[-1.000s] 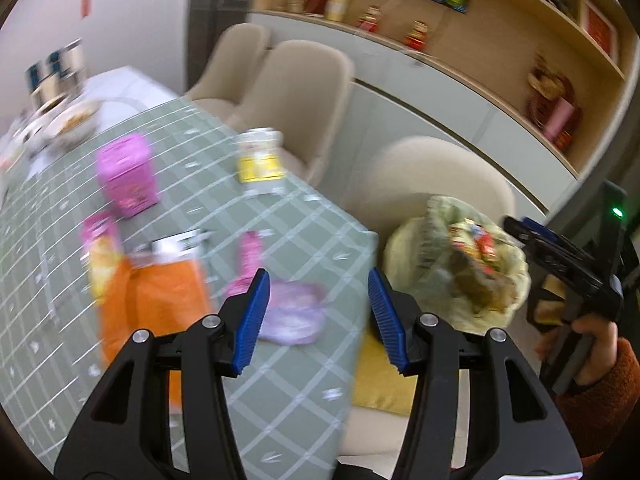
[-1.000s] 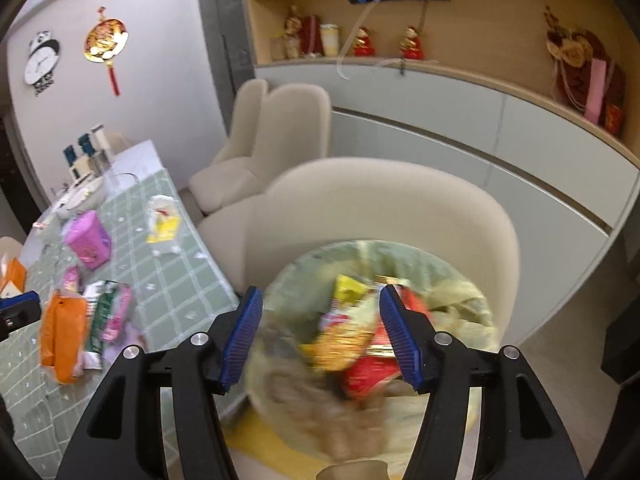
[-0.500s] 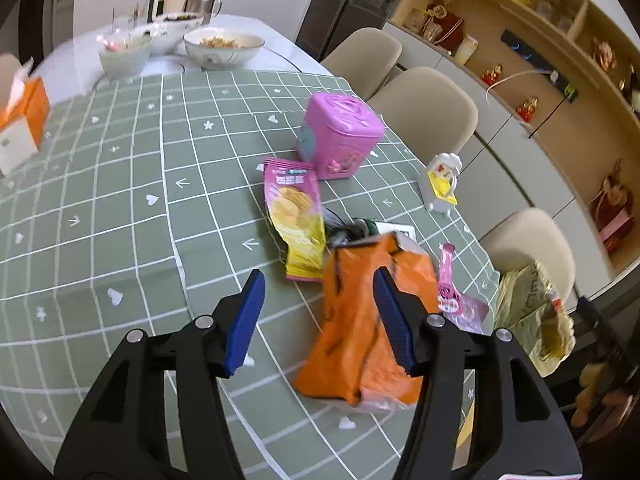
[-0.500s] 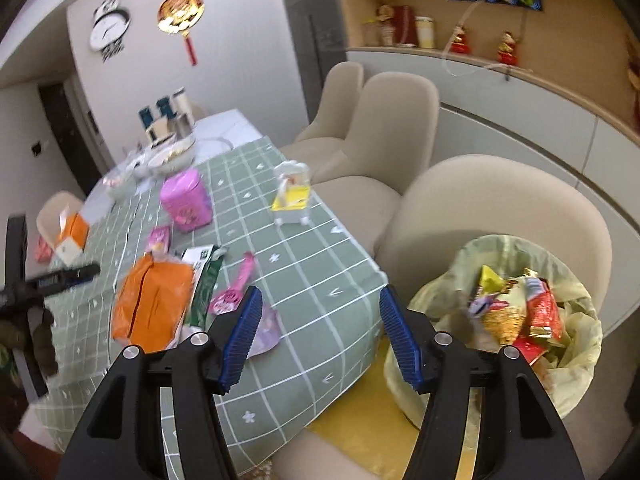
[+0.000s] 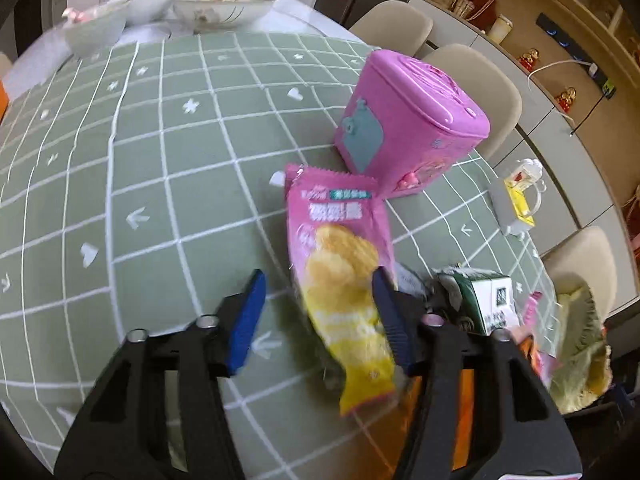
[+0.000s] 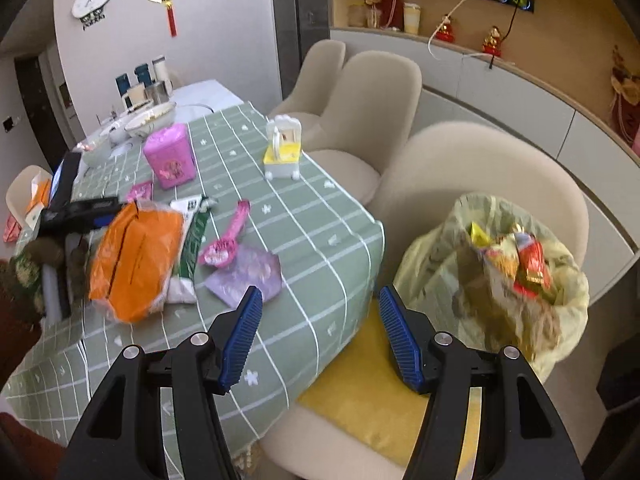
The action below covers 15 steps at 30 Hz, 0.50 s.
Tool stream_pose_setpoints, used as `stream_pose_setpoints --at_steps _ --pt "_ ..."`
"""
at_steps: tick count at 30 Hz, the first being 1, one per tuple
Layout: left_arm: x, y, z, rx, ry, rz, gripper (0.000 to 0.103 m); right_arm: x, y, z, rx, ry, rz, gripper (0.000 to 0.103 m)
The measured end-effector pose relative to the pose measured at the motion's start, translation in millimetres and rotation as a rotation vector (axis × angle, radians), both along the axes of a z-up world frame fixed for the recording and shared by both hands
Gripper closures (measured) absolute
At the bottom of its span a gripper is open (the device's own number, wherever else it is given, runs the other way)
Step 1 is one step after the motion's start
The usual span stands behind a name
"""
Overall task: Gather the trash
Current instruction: 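Move both tools back to the table and grasp the pink chip packet with the left tool, then hold the pink chip packet in the left tool while the right tool grasps the lilac wrapper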
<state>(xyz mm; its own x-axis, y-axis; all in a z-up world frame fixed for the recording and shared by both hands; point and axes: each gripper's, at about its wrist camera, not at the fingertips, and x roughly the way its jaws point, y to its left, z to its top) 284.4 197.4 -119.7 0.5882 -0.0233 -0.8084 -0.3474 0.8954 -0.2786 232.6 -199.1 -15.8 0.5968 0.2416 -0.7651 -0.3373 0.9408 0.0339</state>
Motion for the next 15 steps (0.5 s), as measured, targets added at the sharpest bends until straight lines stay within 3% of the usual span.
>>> stream_pose_setpoints --at_steps 1,4,11,15 --pt "2.3 -4.3 -0.5 0.022 0.008 -0.016 0.082 -1.3 -0.4 -1.6 -0.007 0.004 0.0 0.045" --pt "-1.3 -5.5 1.2 0.006 0.011 -0.025 0.099 0.2 0.5 -4.3 -0.008 0.01 0.002 0.045" --pt "-42.7 -2.1 40.2 -0.028 -0.054 -0.049 0.101 18.1 20.0 -16.7 0.047 0.035 0.092 0.045" --pt "-72.5 -3.9 58.0 -0.063 -0.061 -0.068 0.101 39.7 41.9 -40.5 0.041 0.104 0.161 0.045"
